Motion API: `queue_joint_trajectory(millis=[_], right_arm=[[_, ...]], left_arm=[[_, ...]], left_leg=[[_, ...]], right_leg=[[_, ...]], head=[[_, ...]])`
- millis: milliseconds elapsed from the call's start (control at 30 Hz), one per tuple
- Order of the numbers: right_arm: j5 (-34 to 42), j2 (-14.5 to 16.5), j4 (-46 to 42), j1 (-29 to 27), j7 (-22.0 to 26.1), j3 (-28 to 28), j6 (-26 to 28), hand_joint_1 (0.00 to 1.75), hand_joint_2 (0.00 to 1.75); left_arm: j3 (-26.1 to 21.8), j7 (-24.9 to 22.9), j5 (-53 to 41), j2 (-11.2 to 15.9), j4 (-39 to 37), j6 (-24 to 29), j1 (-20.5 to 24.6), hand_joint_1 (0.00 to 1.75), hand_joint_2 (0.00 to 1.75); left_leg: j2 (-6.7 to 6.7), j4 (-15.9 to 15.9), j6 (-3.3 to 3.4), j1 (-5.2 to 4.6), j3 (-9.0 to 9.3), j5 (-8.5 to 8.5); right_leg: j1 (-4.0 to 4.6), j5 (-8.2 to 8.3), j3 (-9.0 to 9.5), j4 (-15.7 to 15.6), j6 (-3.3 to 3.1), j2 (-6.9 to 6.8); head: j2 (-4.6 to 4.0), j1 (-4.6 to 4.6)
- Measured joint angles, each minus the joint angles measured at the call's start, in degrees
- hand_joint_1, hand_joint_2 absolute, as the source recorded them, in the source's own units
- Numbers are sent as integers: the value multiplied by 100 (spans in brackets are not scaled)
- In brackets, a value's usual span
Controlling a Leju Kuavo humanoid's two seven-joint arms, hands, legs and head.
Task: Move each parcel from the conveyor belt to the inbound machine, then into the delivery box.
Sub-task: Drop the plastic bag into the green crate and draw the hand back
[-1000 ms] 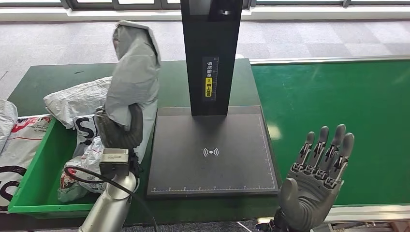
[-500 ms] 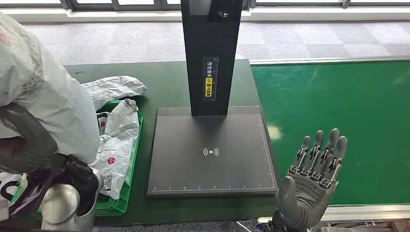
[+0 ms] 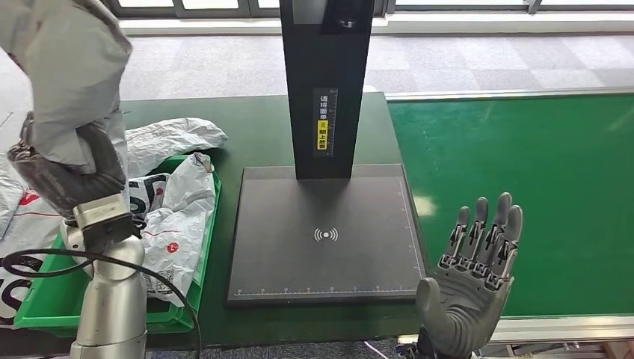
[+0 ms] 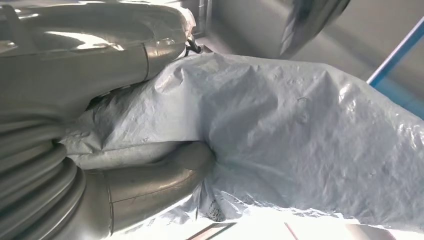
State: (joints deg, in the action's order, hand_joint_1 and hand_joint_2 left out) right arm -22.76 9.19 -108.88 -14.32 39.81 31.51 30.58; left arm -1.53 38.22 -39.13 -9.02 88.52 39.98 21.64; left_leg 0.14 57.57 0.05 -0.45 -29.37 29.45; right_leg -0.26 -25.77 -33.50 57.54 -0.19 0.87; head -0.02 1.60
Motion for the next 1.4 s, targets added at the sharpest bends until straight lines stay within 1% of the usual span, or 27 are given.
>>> queue_joint_trajectory(millis=[67,133,200,300,400,700,933,1100,1400], right_arm=[[-124,40,-34,-26,0,-50,-47,0,175],[-229,84,-83,-53,-9,-108,-89,0,175],[-298,127,-128,-69,-19,-161,-117,0,175],[-338,169,-170,-77,-22,-211,-125,0,175],[-353,200,-190,-80,-22,-250,-121,0,175],[-353,239,-191,-79,-19,-300,-76,0,175],[-349,239,-191,-79,-19,-302,-55,0,175],[-357,246,-191,-75,-20,-305,-4,0,175],[-366,254,-191,-72,-22,-309,6,0,175]], left_arm=[[-323,-80,-778,-85,-597,0,167,175,175],[-694,-86,-1542,-228,-1075,0,307,175,175],[-1018,-93,-2050,-381,-1436,0,405,175,175],[-1356,-103,-2405,-579,-1757,0,471,175,175],[-1533,-113,-2472,-691,-1935,0,511,175,175],[-1765,-211,-2748,-866,-2150,2,537,175,175],[-1823,-234,-2859,-907,-2187,2,537,175,175],[-1875,-420,-3086,-925,-2212,2,537,175,175],[-1954,-564,-3197,-953,-2236,4,542,175,175]], left_leg=[[1,0,-1,1,-3,-3],[1,0,-2,1,-5,-3],[2,0,-2,1,-6,-3],[2,0,-2,1,-10,-2],[1,0,-2,1,-14,-2],[-1,0,-2,1,-15,-2],[-1,0,-2,2,-16,-2],[-2,0,-2,1,-16,-2],[-2,0,-2,1,-16,-2]], right_leg=[[0,4,-3,1,-3,0],[1,5,-6,1,-4,0],[0,5,-7,1,-4,1],[0,4,-10,1,-4,1],[0,4,-11,0,-4,1],[0,4,-11,0,-4,0],[1,4,-11,1,-4,0],[0,4,-11,1,-4,0],[0,4,-11,0,-4,0]], head=[[0,0],[0,0],[0,0],[0,0],[0,0],[0,0],[0,0],[0,0],[0,0]])
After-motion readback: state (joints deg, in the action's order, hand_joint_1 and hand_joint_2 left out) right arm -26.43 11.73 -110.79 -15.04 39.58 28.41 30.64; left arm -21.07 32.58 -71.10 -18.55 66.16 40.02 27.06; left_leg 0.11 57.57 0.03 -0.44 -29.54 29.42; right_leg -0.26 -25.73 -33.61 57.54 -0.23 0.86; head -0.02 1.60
